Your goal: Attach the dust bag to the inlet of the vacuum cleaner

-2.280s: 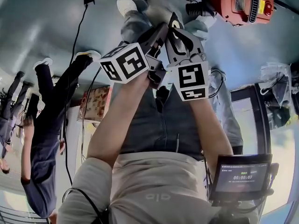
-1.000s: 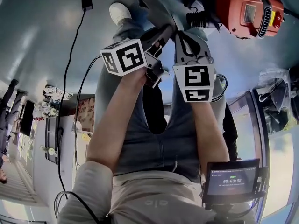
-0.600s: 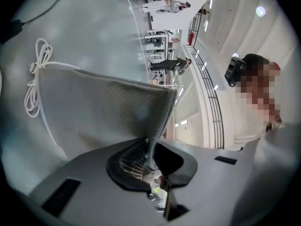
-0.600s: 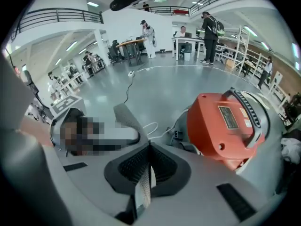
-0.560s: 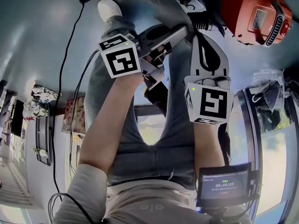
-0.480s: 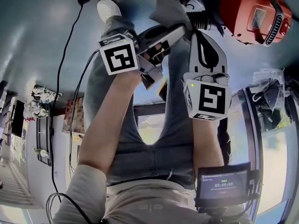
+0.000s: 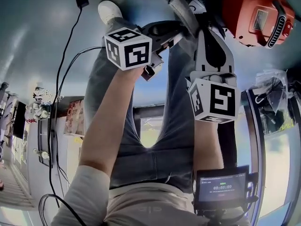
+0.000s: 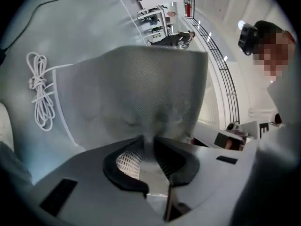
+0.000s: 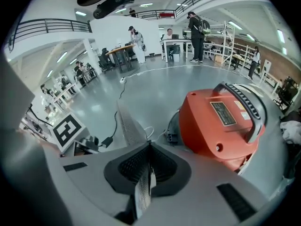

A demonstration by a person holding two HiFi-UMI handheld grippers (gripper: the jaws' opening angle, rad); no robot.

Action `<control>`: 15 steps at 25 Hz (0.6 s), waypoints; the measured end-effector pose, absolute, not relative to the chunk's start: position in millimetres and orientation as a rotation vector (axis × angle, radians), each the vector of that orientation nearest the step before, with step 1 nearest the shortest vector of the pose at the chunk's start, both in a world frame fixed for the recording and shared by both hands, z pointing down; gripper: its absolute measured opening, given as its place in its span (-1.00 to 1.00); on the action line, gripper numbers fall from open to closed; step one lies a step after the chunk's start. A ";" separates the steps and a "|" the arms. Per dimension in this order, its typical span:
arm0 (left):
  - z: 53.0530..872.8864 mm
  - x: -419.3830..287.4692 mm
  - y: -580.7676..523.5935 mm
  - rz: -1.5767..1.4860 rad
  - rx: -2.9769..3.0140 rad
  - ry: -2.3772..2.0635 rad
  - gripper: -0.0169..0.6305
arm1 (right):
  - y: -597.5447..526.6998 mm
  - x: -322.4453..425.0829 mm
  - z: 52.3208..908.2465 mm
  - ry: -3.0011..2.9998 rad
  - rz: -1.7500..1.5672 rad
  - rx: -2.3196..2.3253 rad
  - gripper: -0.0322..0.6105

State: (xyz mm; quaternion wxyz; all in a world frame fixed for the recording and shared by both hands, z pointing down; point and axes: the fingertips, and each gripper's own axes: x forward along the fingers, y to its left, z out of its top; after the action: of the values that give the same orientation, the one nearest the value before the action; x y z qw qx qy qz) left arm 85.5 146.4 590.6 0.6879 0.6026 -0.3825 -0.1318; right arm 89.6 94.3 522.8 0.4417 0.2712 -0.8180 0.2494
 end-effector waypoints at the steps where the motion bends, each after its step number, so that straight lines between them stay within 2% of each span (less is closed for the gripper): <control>1: 591.3 89.2 141.4 -0.281 1.375 -0.870 -0.77 | 95.6 89.0 524.2 -2.025 0.632 0.660 -0.85; 9: 581.0 96.8 140.6 -0.094 1.589 -0.894 -0.76 | 92.6 97.1 530.6 -2.023 0.834 0.664 -0.85; 13: 560.7 92.6 130.8 -0.165 1.659 -0.912 -0.75 | 86.0 95.3 519.7 -2.042 0.757 0.652 -0.85; 15: 576.4 92.3 137.9 -0.184 1.540 -0.892 -0.76 | 93.0 96.8 522.6 -2.026 0.686 0.617 -0.85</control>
State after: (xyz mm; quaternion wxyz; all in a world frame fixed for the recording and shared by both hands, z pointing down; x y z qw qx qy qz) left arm 92.3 137.9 576.4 0.6257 0.6713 -0.3890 -0.0803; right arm 96.8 93.0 522.6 0.4418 0.2487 -0.8165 0.2764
